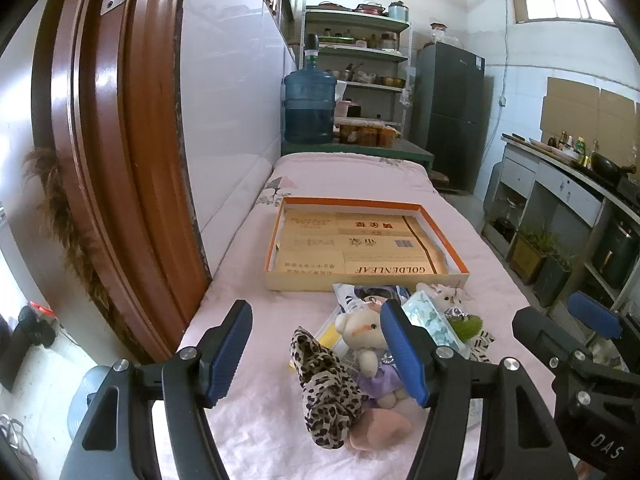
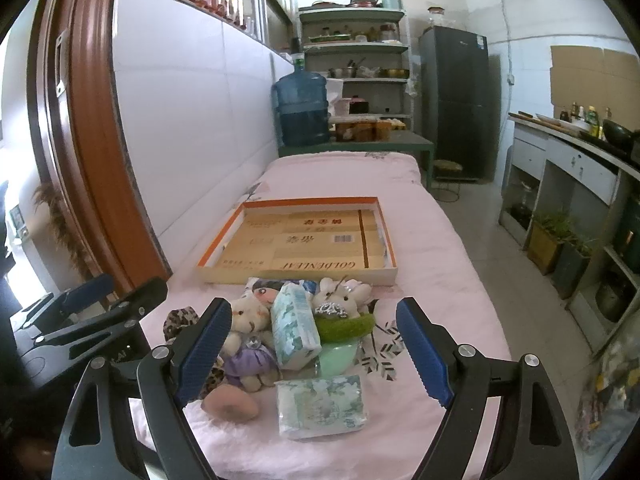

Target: Organize soft objects

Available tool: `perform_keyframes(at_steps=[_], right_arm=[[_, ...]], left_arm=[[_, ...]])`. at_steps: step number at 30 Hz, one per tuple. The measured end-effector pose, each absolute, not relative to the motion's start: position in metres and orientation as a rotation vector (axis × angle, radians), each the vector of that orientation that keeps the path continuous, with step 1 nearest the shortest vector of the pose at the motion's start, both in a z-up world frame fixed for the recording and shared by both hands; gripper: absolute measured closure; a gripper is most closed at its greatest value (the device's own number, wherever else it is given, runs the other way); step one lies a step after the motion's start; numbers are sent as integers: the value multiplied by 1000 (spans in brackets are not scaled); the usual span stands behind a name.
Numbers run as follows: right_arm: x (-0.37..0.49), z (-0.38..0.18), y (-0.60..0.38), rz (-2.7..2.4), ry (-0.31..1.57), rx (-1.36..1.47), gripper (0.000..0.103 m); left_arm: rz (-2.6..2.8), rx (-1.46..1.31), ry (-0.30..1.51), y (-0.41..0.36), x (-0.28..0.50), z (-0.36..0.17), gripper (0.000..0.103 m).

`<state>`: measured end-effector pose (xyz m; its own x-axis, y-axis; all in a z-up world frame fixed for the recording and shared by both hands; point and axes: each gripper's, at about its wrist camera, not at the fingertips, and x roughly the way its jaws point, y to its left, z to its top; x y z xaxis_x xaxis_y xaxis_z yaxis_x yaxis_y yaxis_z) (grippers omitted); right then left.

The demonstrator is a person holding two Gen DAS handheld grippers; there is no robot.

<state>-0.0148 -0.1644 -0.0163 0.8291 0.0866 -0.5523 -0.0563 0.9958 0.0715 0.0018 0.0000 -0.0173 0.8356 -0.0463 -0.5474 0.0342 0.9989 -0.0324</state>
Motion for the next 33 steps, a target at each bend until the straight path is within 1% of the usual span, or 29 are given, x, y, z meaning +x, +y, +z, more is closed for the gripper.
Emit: perform_keyframes(at_steps=[33], right_arm=[[-13,-21,-159,97,604,47,18]], left_arm=[[-43,-27,582,3,0,-17,36]])
